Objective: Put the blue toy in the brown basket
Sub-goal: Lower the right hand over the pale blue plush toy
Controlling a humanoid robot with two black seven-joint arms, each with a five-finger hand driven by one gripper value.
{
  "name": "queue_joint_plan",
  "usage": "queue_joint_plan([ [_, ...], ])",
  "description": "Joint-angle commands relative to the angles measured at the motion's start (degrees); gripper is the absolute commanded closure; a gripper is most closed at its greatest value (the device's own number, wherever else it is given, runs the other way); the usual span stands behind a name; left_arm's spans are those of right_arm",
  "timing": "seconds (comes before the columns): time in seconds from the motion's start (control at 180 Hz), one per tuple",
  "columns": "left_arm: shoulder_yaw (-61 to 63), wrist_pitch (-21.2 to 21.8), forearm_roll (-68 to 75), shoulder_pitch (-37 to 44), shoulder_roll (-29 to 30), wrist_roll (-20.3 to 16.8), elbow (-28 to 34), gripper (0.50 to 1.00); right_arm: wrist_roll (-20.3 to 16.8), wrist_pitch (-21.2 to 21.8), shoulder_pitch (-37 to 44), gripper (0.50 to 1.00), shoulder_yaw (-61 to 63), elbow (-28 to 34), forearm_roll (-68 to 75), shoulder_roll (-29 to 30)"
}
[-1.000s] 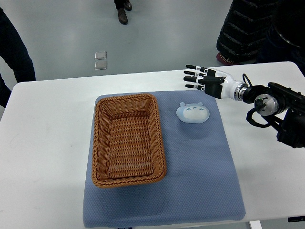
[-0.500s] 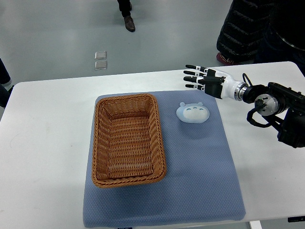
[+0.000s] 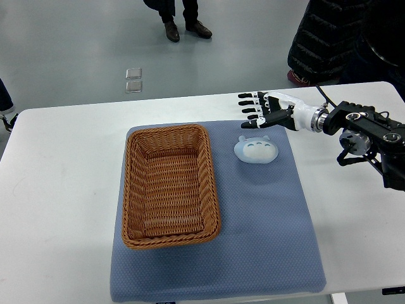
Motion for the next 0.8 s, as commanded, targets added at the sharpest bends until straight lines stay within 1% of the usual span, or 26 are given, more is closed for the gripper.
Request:
queue_joint_plan([
  [0.0, 0.04, 0.00, 0.00, 0.00, 0.00, 0.00, -0.01, 0.500, 4.09, 0.05, 0.48, 0.593, -0.16, 0.01, -11.22, -0.14],
  [0.083, 0.04, 0.00, 0.00, 0.00, 0.00, 0.00, -0.01, 0.500, 6.73, 0.14, 0.66, 0.593, -0.16, 0.10, -18.78, -0.14],
  [0.161, 0.04, 0.00, 0.00, 0.00, 0.00, 0.00, -0.01, 0.500, 8.31, 0.75, 0.83, 0.593, -0.16, 1.32, -23.88, -1.10],
  [0.294, 0.04, 0.00, 0.00, 0.00, 0.00, 0.00, -0.01, 0.500, 8.49, 1.89, 2.33, 0.593, -1.04, 2.38, -27.66, -1.98],
  [0.378, 0.04, 0.00, 0.00, 0.00, 0.00, 0.00, 0.08, 0.500, 8.93, 1.80, 2.68, 0.593, -3.42, 2.47, -30.57, -2.07],
  [0.472, 0.04, 0.00, 0.00, 0.00, 0.00, 0.00, -0.01, 0.500, 10.95, 1.80, 4.08, 0.593, -6.05, 2.64, -32.76, -2.07],
  [0.544, 0.04, 0.00, 0.00, 0.00, 0.00, 0.00, -0.01, 0.500, 12.18, 1.28, 4.26, 0.593, -7.81, 3.17, -33.55, -2.25],
  [0.628, 0.04, 0.00, 0.00, 0.00, 0.00, 0.00, -0.01, 0.500, 12.62, 0.49, 4.26, 0.593, -8.51, 3.79, -34.61, -2.42],
  [0.794, 0.04, 0.00, 0.00, 0.00, 0.00, 0.00, -0.01, 0.500, 12.97, -3.82, 3.73, 0.593, -8.69, 5.02, -37.95, -3.13],
])
